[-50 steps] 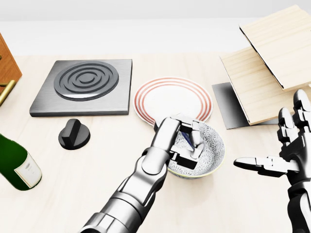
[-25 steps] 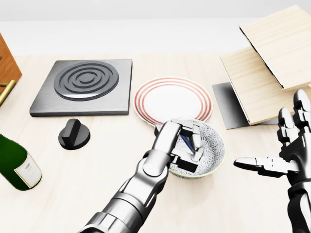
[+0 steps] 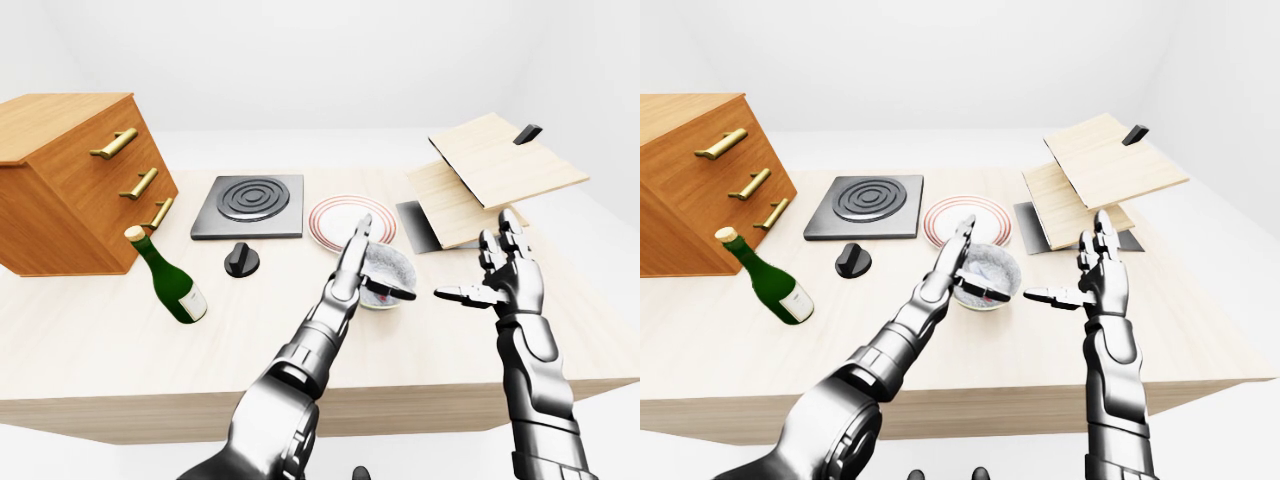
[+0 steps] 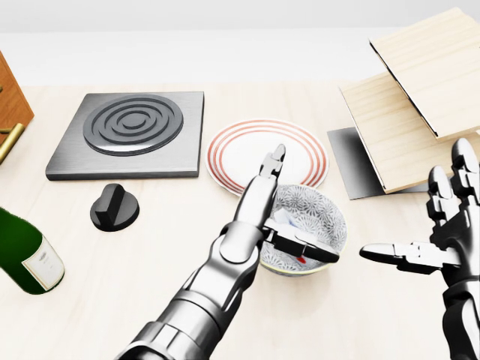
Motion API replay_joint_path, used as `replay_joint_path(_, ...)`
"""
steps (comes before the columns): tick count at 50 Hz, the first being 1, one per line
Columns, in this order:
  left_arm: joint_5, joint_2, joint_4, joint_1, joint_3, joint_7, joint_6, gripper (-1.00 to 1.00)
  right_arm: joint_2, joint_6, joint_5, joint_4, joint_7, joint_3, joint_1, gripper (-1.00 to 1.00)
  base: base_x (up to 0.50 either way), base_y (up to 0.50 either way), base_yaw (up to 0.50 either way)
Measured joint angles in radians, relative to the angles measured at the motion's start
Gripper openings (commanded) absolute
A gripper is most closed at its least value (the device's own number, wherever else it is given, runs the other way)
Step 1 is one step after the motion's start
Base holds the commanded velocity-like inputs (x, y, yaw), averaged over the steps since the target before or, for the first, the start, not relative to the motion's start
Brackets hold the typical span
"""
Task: Pick up the cream cheese and put it in the bowl.
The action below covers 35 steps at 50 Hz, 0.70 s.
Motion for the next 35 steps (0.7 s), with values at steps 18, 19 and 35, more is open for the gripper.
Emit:
replay_joint_path(18,-0.174,0.039,-0.582,-0.013,-0.012,0.025,0.175,1.0,0.005,-0.007,-0.004,0.01,0.001,0.011,-0.002,1.0,0.0,0.0,0.0)
replay_joint_path(19,-0.183,0.042,-0.623,-0.004,-0.015,0.026,0.175,1.0,0.006,-0.006,-0.005,0.006,0.001,0.012,-0.001,1.0,0.0,0.0,0.0)
replay_joint_path(35,-0.237,0.117,-1.064,0.326,-0.065,-0.06,0.175,1.0,0.046,0.051,-0.037,-0.139,-0.001,0.04,0.048,1.0,0.0,0.0,0.0)
